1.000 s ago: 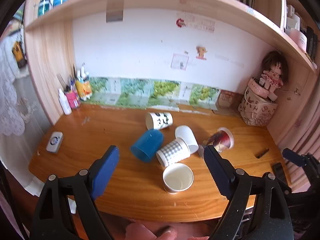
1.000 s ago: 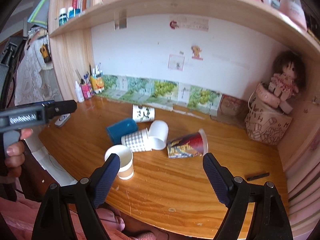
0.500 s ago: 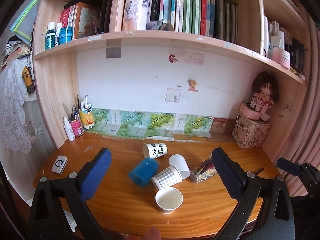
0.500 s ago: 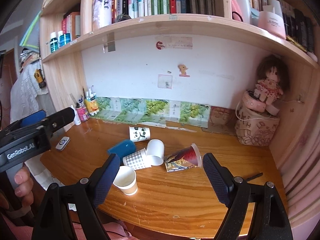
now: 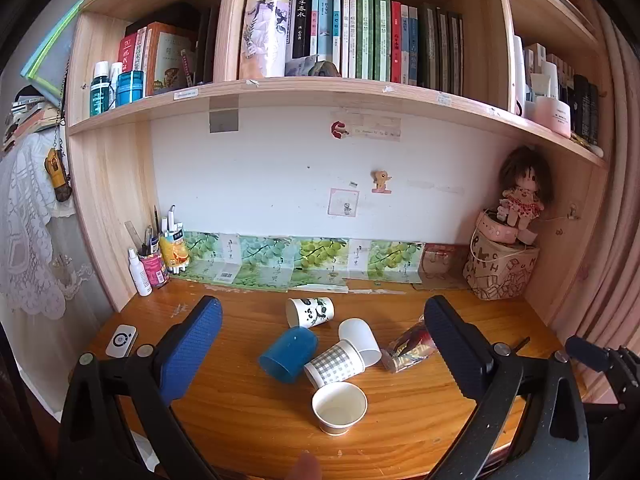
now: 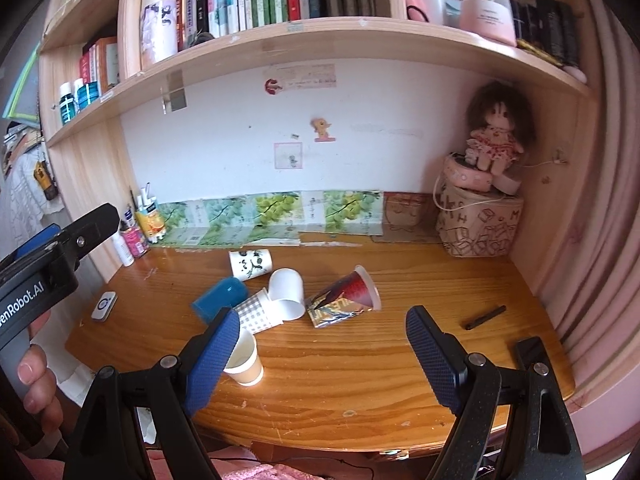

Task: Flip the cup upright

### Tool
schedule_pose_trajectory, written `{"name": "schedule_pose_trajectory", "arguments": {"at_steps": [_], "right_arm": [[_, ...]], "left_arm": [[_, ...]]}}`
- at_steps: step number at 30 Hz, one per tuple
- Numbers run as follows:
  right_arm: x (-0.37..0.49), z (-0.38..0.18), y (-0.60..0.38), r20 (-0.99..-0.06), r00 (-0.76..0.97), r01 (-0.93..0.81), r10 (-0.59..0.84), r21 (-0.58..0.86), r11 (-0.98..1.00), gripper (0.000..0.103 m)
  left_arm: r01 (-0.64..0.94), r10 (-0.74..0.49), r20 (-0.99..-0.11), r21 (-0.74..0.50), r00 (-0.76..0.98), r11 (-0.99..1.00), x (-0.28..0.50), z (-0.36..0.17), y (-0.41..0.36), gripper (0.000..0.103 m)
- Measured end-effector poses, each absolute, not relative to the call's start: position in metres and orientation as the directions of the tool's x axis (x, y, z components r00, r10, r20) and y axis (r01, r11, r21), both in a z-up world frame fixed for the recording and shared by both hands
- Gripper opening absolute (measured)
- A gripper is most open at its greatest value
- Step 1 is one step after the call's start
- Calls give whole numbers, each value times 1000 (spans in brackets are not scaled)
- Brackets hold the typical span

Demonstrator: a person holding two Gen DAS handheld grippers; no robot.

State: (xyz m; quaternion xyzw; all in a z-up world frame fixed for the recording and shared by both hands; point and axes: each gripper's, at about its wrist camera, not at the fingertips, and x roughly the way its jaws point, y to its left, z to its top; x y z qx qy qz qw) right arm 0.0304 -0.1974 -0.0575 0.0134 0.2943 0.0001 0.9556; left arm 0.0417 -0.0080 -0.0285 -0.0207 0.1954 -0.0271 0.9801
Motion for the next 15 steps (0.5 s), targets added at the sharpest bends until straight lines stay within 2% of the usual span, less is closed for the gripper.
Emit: {"name": "schedule_pose_trajectory", "arguments": {"at_steps": [6,15], "right_arm": [[28,-56,-207,-538,841,85,-61,20,996,86],[29,-56,-203,-540,835,109,-111,-36,993,86]], "left_arm": [[31,-33,-375,-13,926,999,39,-29,-13,101],[29,-30,-371,-9,928,1000,39,-29,-13,101]]}}
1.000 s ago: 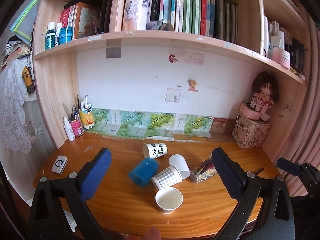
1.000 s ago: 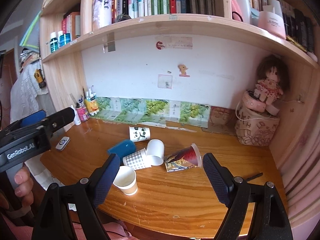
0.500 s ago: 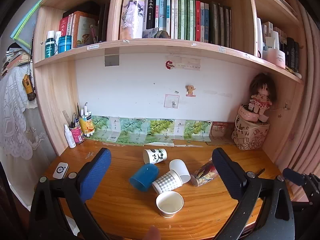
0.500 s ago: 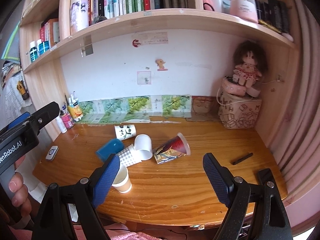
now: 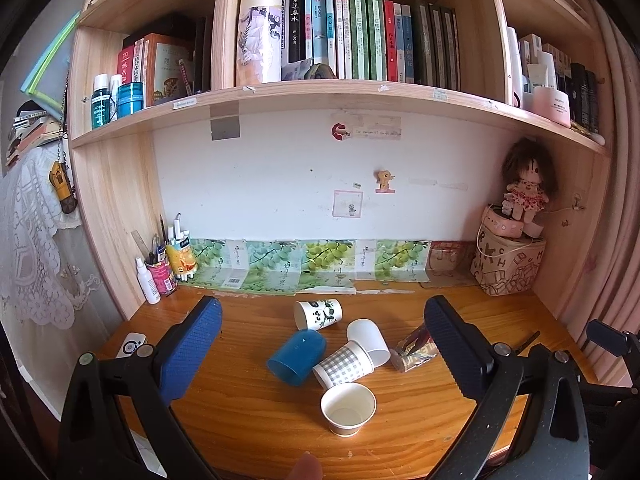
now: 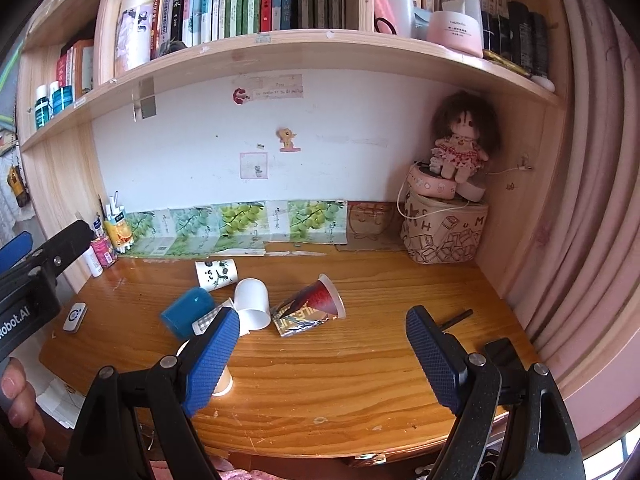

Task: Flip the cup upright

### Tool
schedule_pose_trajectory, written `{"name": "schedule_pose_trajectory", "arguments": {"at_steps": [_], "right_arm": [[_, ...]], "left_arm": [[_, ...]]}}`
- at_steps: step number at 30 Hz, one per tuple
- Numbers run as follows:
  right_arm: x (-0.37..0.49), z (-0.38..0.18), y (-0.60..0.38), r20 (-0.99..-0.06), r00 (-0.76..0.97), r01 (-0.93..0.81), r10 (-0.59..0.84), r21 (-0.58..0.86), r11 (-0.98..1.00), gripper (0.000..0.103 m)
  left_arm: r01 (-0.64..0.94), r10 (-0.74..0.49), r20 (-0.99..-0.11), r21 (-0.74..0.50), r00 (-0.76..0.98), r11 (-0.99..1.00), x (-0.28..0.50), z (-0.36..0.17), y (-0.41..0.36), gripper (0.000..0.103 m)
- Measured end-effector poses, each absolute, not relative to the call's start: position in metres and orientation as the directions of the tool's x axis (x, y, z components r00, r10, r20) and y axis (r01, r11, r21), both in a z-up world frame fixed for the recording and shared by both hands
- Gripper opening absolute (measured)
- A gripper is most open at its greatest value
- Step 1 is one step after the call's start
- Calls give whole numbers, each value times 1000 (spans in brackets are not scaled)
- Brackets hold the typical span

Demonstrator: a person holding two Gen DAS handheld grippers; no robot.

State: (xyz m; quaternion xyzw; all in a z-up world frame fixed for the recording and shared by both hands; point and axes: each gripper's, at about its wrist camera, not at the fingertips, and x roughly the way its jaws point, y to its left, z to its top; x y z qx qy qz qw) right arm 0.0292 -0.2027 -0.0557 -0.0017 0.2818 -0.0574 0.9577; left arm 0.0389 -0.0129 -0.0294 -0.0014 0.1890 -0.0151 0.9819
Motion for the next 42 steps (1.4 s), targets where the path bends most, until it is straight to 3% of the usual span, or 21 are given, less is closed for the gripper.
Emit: {"name": "schedule_pose_trajectory", "arguments": {"at_steps": [1,2,3,42], "right_arm": [[30,-56,-202,-542,834,104,-107,-37,994,87],[30,-56,-201,-543,833,97,-104,-41,994,102],[31,-56,-200,-543,835,84,-92,-40,996,103],[40,-46,-213,-458,888,51,-27,40,998,103]], "left_arm": [[30,-31,-371,-9,928,1000,39,-29,-13,101],[29,-30,-372,-8,928,1000,39,-29,-13,101],[28,-29,-372,-7,928,1000,39,-29,-13,101],[51,-22,-351,75,936,996,56,-28,-35,103]]}}
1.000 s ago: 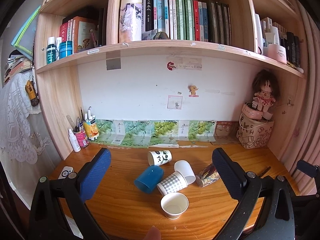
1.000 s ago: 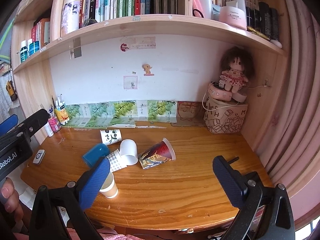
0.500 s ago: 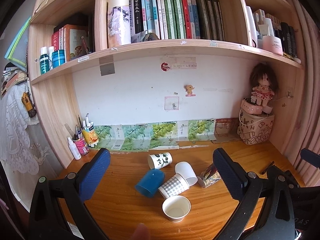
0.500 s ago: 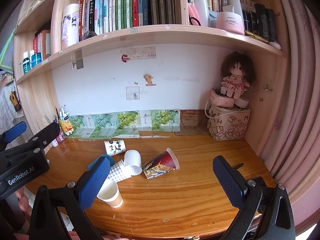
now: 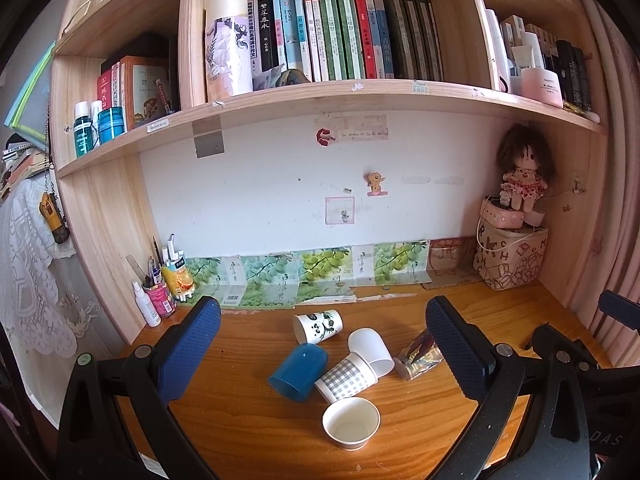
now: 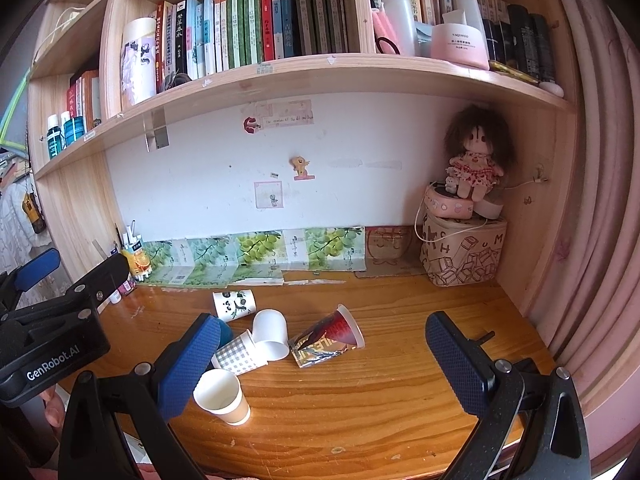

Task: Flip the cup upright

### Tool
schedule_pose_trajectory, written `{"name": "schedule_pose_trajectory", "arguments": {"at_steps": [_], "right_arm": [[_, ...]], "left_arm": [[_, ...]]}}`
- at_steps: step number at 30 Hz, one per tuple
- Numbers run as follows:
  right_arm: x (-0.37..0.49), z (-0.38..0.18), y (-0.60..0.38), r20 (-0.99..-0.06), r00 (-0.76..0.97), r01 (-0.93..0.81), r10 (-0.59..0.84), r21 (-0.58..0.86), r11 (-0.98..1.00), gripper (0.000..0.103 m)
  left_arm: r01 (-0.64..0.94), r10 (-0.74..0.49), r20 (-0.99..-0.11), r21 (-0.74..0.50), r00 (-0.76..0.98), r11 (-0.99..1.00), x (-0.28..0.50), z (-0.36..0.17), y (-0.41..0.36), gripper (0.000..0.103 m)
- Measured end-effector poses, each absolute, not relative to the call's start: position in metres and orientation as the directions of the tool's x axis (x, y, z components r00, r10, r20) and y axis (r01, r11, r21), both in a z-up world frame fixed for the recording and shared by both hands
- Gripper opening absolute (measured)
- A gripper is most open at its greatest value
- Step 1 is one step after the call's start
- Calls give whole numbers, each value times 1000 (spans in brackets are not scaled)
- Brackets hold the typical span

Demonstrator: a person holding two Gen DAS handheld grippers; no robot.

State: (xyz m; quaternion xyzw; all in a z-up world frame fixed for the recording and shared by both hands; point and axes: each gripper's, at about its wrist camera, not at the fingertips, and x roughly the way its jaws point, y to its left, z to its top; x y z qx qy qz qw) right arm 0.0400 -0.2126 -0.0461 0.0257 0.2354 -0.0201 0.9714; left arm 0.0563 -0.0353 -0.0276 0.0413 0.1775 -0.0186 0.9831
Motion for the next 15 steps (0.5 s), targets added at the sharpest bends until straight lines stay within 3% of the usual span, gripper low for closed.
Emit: {"name": "schedule_pose_trajectory", "arguments": {"at_steps": [15], "right_arm": [[45,-50,-214,-484,875,34,-4,54,998,103]], "left_arm": [[43,-20,-388,51,921,998,59,-33,-34,102]]}}
